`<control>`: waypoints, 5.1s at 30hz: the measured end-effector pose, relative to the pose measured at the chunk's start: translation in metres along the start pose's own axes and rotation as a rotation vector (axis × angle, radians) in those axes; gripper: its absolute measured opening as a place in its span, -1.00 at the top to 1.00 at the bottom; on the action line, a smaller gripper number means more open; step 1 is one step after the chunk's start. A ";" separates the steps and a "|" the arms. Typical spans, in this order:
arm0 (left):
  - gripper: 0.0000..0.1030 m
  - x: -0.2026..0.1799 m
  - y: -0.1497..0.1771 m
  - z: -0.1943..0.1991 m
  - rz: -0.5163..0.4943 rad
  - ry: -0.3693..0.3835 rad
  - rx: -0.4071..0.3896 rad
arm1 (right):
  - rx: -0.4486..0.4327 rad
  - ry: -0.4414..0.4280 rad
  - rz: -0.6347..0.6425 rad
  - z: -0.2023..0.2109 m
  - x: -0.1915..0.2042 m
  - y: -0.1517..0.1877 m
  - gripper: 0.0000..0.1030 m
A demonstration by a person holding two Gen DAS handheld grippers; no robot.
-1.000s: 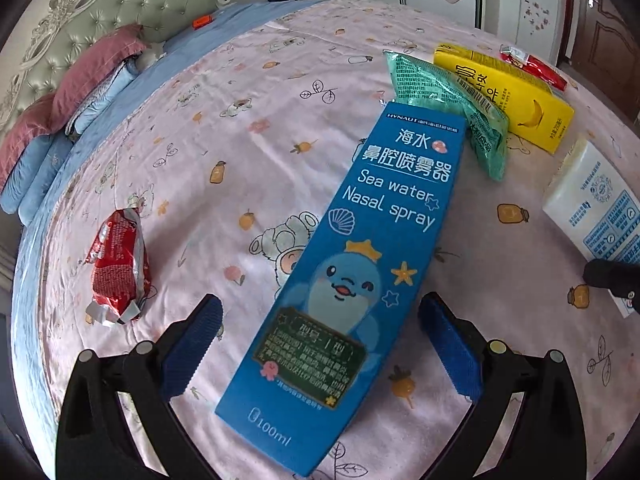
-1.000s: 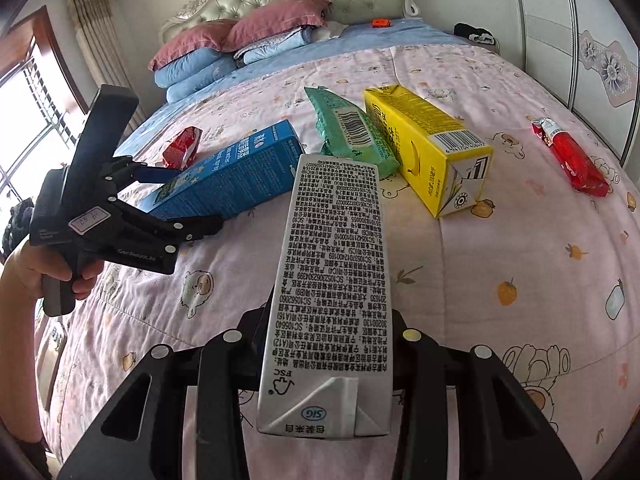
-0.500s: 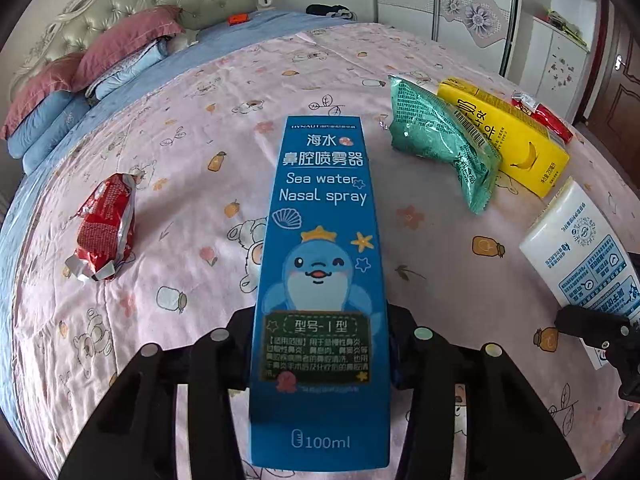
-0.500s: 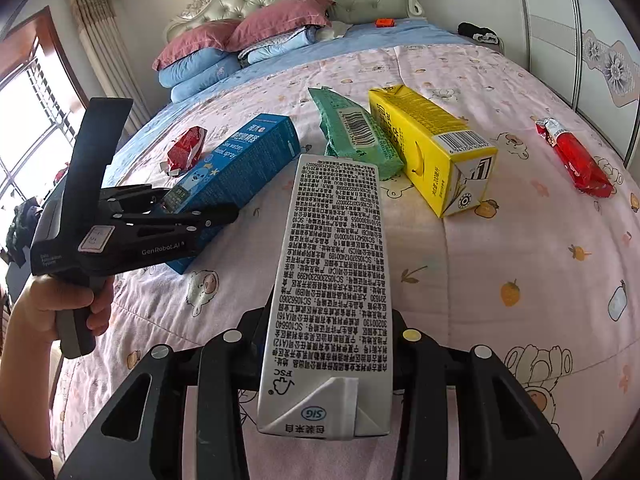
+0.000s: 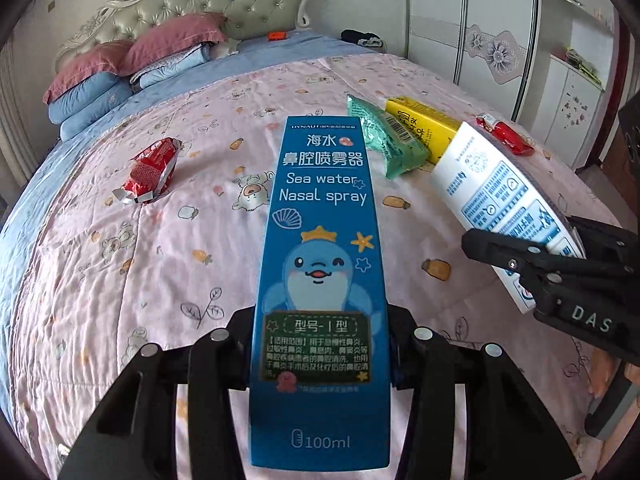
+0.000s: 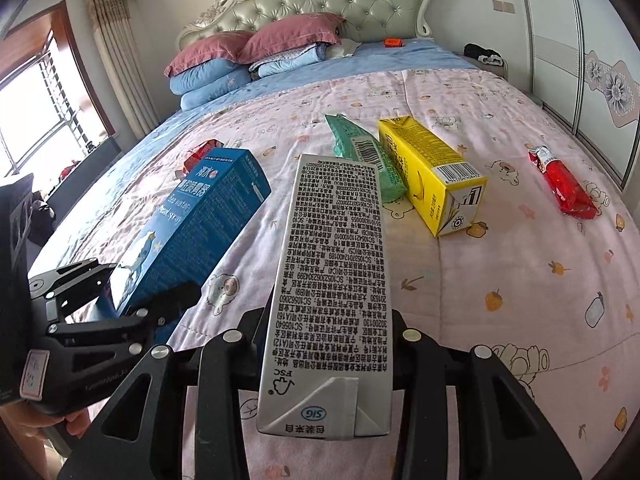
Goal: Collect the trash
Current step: 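Carry the box and carton over the yellow bin and open both tools, then move both open tools back over the quilt toward the snack bag, then grasp the yellow juice carton with the right tool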
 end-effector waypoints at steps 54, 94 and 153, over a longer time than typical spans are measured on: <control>0.09 -0.632 -0.007 -0.053 -0.508 0.601 0.267 | -0.045 0.453 -0.527 0.314 -0.480 0.226 0.28; -0.77 -0.629 -0.006 -0.027 -0.570 0.620 0.220 | 0.045 0.596 -0.519 0.323 -0.489 0.236 -0.10; -0.82 -0.043 -0.101 -0.094 0.195 0.093 0.004 | 0.108 -0.029 0.236 -0.028 -0.088 -0.055 -0.10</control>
Point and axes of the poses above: each gripper's, at about its wrist camera, not at the fingertips, and z roughly against the way its jaws point, x to its left, y to its underside, the point moved 4 cm from there along -z, roughly the way its jaws point, and after that the axes turned 1 degree about -x, right-handed, at the moved point
